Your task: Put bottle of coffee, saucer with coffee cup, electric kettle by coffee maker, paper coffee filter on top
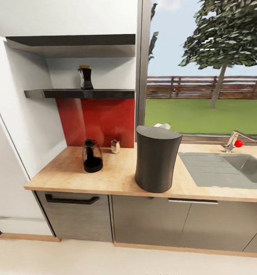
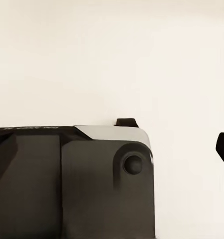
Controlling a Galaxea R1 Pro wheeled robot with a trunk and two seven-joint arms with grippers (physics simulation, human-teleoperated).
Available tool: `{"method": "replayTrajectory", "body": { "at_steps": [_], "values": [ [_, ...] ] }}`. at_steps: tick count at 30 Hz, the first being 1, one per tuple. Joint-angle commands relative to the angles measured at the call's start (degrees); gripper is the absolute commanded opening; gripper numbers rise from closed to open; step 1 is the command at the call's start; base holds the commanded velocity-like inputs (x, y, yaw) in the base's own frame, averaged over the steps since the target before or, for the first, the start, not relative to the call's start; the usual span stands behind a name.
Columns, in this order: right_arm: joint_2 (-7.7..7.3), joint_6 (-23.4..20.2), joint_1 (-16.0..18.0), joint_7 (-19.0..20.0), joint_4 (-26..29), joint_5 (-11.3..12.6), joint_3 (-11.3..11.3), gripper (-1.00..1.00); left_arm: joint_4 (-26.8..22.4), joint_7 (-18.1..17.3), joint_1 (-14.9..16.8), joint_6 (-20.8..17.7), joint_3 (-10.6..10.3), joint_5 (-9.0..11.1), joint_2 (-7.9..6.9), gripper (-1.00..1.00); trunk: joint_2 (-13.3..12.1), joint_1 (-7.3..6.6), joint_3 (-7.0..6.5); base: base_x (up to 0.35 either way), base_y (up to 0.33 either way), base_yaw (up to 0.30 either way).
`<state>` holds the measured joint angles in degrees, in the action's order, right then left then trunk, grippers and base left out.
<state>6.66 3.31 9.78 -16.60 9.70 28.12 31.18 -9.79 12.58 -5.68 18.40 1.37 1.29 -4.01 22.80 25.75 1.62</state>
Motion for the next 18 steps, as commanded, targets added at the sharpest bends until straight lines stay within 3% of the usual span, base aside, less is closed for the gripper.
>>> {"method": "replayTrajectory", "body": {
  "at_steps": [1, 9, 13, 18],
  "values": [
    [-0.13, 0.2, 0.1, -0.2, 0.0, 0.6, 0.5, 1.00, -0.3, 0.0, 0.0, 0.1, 0.1, 0.1, 0.02, 1.00, 0.1, 0.04, 0.12, 0.000, 0.000, -0.264],
    [-0.57, 0.2, 0.1, -0.2, 0.0, 0.6, 0.4, 1.00, -1.2, 0.0, 0.0, 0.1, 0.1, 0.1, 0.11, 1.00, 0.1, 0.04, 0.12, -0.006, 0.000, -0.264],
    [-0.61, 0.2, 0.1, -0.2, 0.0, 0.6, 0.4, 1.00, -1.7, 0.0, 0.0, 0.1, 0.1, 0.1, 0.13, 1.00, 0.1, 0.04, 0.12, -0.166, 0.032, -0.264],
    [-0.60, 0.3, 0.1, -0.3, -0.1, 0.5, 0.5, 1.00, -7.7, -0.1, 1.7, 1.0, 0.0, 0.1, -0.01, 1.00, 0.1, 0.04, 0.12, -0.156, 0.046, -0.148]
  ]
}}
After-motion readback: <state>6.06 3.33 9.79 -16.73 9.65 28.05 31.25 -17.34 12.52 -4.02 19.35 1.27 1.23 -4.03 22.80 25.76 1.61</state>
